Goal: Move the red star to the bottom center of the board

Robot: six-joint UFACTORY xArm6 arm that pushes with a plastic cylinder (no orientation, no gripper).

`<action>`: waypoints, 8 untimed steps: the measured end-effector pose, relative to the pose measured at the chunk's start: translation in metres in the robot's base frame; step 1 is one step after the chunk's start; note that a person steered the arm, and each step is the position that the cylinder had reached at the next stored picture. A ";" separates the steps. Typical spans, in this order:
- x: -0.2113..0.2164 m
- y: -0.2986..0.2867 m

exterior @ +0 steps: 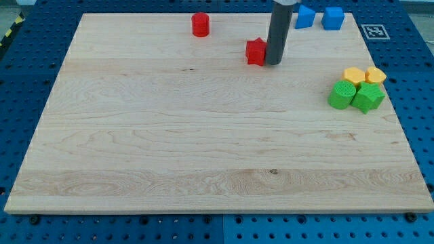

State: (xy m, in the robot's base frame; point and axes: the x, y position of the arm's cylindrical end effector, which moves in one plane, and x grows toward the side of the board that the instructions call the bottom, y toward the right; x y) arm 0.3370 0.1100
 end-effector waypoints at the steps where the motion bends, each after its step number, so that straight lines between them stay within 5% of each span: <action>1: -0.012 0.046; 3: -0.039 0.007; 5: 0.044 -0.057; 6: 0.047 -0.063; 8: -0.012 -0.047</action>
State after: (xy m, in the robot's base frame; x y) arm 0.3254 0.0627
